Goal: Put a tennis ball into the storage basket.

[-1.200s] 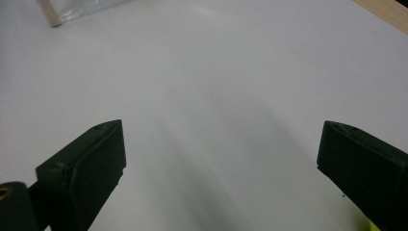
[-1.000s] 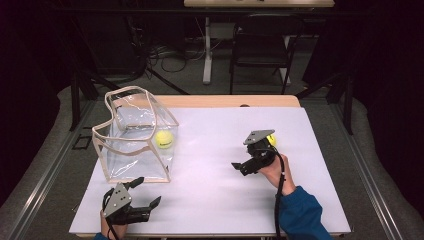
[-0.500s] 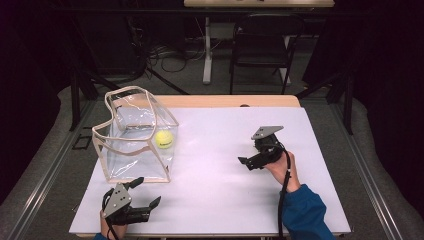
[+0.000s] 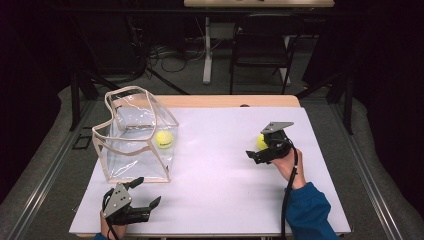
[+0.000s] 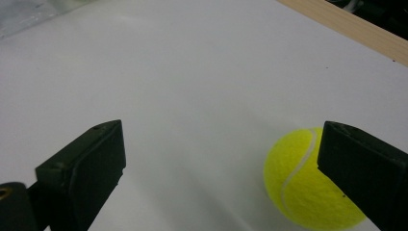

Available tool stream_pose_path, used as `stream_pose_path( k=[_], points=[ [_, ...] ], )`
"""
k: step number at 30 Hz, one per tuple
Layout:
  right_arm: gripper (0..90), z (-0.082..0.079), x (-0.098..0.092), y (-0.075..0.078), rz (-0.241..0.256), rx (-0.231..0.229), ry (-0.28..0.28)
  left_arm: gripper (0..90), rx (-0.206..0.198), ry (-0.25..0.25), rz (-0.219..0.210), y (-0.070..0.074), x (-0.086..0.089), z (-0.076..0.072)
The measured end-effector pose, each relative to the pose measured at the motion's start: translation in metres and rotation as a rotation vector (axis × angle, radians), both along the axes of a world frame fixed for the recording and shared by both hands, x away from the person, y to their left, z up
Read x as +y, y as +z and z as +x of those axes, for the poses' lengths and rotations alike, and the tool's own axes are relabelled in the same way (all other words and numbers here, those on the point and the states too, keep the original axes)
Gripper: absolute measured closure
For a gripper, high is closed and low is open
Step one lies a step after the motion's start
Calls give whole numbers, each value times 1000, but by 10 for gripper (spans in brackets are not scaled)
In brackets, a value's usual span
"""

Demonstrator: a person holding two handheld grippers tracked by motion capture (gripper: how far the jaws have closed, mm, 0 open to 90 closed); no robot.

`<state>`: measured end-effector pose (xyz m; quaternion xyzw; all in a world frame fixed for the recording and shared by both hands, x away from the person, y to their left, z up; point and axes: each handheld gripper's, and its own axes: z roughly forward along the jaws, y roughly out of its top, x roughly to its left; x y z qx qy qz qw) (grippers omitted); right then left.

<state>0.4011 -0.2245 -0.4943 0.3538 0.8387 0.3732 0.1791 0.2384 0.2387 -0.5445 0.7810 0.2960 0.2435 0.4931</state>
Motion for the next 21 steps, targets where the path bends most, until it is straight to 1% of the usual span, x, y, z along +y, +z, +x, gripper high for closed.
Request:
stream_pose_path(
  k=[5, 8, 10, 15, 21],
  points=[
    [24, 2, -7, 1, 8, -7, -24, 161, 1, 2, -2, 0, 0, -1],
    [21, 4, -10, 1, 3, -4, -38, 161, -1, 2, 0, 0, -1, -1],
    [20, 5, -13, 2, 2, -12, -54, 161, 1, 4, -1, 0, 0, -1],
    [14, 10, -21, -1, 3, -3, -90, 161, 2, 8, -2, 0, -1, -1],
    [11, 14, -24, -4, -1, 5, -114, 161, 3, 8, -2, 0, 0, -1]
  ],
)
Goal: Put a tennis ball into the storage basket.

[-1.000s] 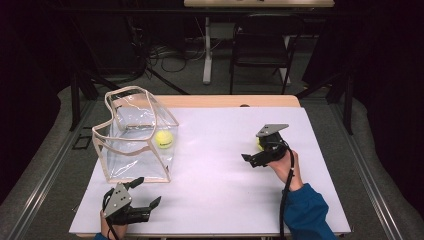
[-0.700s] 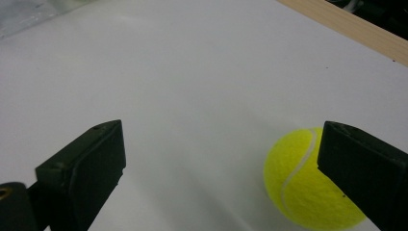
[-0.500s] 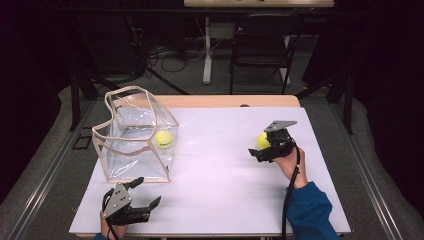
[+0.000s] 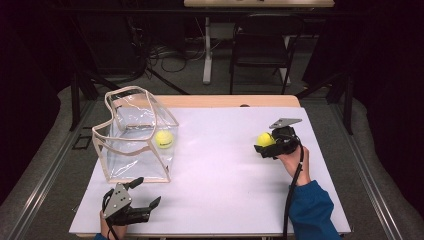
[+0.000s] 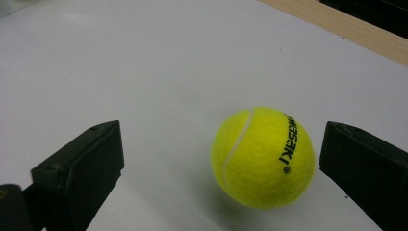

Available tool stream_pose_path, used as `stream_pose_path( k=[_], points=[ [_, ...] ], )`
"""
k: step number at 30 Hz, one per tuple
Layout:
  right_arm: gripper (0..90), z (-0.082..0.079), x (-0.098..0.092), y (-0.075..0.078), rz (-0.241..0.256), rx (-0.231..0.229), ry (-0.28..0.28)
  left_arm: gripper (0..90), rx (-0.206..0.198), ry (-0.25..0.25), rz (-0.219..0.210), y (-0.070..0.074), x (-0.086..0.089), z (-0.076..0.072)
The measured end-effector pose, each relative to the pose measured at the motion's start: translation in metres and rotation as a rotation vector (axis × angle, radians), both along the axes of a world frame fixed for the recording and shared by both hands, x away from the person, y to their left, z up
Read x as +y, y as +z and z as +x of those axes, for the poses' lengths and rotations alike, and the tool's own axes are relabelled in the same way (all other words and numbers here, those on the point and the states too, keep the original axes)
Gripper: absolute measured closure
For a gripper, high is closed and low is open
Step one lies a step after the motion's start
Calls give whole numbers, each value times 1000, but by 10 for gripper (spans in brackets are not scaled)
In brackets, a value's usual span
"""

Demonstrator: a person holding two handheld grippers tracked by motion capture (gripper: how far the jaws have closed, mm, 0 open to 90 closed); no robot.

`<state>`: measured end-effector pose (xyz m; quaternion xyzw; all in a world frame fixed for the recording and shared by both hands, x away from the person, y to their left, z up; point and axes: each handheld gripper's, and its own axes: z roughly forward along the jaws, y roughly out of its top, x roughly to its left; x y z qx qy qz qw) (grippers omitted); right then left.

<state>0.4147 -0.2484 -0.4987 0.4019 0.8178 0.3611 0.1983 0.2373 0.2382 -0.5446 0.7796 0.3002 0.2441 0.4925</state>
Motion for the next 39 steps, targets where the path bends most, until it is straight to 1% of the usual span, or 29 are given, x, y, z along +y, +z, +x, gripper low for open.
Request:
stream_pose_path(
  k=[4, 12, 16, 17, 18, 19, 22, 30, 34, 36, 39],
  points=[
    [7, 3, -3, -3, 5, 8, -19, 161, -1, -2, 1, 0, 0, 0],
    [1, 6, -4, -8, 15, 20, -26, 161, 1, 0, 1, 0, 0, 0],
    [1, 9, -5, -12, 16, 37, -35, 161, -1, 1, 7, 0, 1, -1],
    [1, 11, -5, -14, 20, 43, -39, 161, -2, 0, 3, 0, 1, -1],
    [1, 11, -5, -14, 20, 43, -39, 161, -2, 0, 3, 0, 1, -1],
    [1, 12, -5, -16, 19, 54, -46, 161, -3, 2, 4, 0, 1, -2],
    [1, 14, -5, -18, 18, 57, -45, 161, 0, 2, 8, 0, 1, -1],
    [0, 21, -9, -27, 20, 75, -74, 161, -1, 7, 4, 0, 2, -3],
    [1, 23, -10, -31, 20, 79, -78, 161, 1, 8, 8, 0, 2, -2],
    [0, 25, -11, -34, 19, 93, -86, 161, 1, 9, 7, 0, 2, -2],
    [1, 27, -10, -35, 16, 97, -88, 161, 2, 9, 5, 0, 2, -3]
  ],
)
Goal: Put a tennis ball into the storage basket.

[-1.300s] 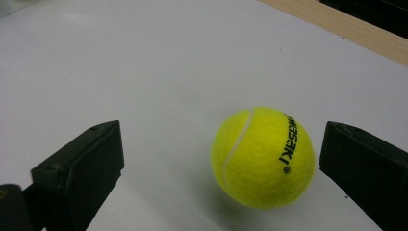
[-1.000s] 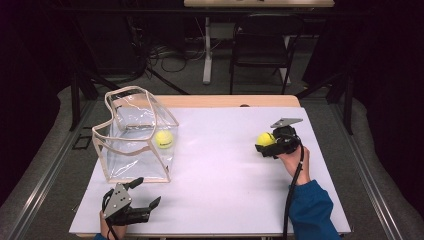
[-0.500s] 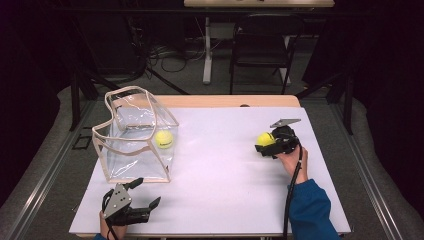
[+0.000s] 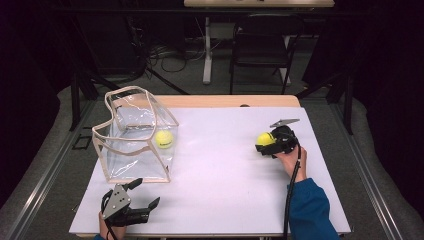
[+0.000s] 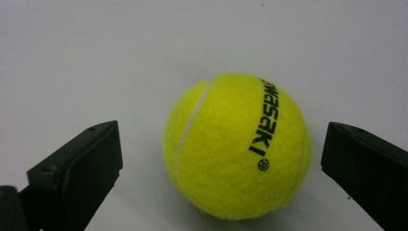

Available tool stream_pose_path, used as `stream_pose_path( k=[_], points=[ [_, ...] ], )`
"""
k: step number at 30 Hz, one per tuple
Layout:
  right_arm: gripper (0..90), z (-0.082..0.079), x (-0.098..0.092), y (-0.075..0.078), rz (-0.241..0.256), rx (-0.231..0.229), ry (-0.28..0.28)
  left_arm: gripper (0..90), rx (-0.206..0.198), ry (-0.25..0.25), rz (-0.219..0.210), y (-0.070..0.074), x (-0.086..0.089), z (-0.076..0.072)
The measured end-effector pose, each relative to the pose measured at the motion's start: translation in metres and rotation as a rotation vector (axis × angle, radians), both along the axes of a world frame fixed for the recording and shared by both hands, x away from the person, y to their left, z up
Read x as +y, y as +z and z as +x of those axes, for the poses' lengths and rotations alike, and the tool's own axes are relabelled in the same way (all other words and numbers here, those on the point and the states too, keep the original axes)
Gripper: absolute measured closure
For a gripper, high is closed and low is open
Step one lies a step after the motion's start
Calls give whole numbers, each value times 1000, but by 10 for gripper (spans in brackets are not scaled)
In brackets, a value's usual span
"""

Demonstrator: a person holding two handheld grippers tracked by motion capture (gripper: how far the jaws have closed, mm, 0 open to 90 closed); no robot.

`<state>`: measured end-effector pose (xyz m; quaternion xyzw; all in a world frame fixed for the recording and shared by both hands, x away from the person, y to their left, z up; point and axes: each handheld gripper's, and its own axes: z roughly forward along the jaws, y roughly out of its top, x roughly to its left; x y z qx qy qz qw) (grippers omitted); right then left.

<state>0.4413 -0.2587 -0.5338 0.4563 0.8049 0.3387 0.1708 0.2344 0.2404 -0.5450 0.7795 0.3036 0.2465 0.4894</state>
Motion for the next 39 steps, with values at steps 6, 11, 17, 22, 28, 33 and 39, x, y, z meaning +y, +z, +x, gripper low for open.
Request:
stream_pose_path(
  k=[6, 11, 17, 22, 28, 33, 39],
  points=[
    [20, 4, 2, -5, -8, 18, -4, 161, 0, -1, 2, 0, -1, 0],
    [79, 5, 3, -7, -18, 25, -16, 161, -1, 0, 3, 0, 0, 0],
    [239, 7, 4, -11, -42, 43, -46, 161, 1, 2, 1, 0, -1, 0],
    [253, 7, 5, -10, -56, 44, -50, 161, 1, 0, 2, 0, -1, 0],
    [255, 4, 6, -3, -49, 42, -36, 161, -1, -3, 1, 0, -2, 0],
    [255, 1, 7, 3, -51, 47, -27, 161, -5, -1, -2, 0, -1, 0],
    [255, -4, 12, 12, -66, 43, -9, 161, -4, -1, -1, 0, -1, 0]
  ],
)
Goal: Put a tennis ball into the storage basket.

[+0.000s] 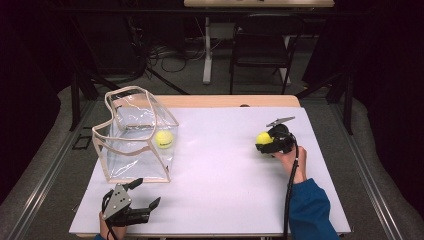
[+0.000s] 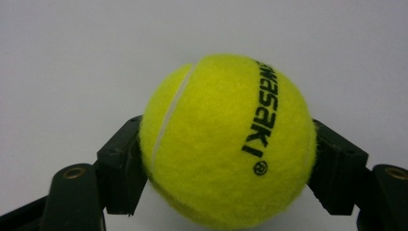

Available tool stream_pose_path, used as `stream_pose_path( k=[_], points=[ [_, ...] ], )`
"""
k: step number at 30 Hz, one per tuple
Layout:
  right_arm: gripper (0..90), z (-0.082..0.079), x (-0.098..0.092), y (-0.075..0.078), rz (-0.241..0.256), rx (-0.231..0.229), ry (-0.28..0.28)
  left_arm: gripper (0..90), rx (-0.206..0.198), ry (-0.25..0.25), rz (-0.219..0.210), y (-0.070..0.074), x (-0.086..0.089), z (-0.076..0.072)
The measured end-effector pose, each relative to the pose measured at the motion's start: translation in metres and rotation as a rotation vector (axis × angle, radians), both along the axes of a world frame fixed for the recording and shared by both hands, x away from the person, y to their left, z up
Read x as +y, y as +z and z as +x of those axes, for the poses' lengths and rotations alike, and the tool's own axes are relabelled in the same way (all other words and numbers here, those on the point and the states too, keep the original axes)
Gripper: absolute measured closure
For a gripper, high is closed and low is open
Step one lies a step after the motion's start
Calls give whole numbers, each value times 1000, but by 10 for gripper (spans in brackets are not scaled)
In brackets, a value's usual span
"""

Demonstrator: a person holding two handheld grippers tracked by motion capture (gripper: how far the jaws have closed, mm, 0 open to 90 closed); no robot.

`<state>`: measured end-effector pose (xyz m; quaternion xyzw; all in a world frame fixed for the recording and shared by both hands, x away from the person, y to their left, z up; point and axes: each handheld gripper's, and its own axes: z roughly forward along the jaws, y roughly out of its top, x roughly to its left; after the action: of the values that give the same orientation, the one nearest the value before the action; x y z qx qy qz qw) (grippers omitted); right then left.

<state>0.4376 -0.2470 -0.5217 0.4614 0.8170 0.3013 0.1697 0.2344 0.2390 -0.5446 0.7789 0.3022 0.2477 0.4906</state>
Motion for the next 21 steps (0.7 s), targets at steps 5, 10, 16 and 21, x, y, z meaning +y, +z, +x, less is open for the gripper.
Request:
stream_pose_path(
  k=[5, 10, 16, 21],
  points=[
    [256, -3, 4, 3, -8, -2, 15, 161, -2, -1, 0, 0, 0, 0],
    [255, -6, 8, 6, -19, -6, 28, 161, 3, 1, -3, 0, 0, 0],
    [255, -9, 16, 8, -39, -7, 49, 161, -3, 0, -2, 0, 0, 0],
    [256, -13, 24, 11, -49, -10, 71, 161, -3, 0, 0, 0, 1, 0]
  ],
)
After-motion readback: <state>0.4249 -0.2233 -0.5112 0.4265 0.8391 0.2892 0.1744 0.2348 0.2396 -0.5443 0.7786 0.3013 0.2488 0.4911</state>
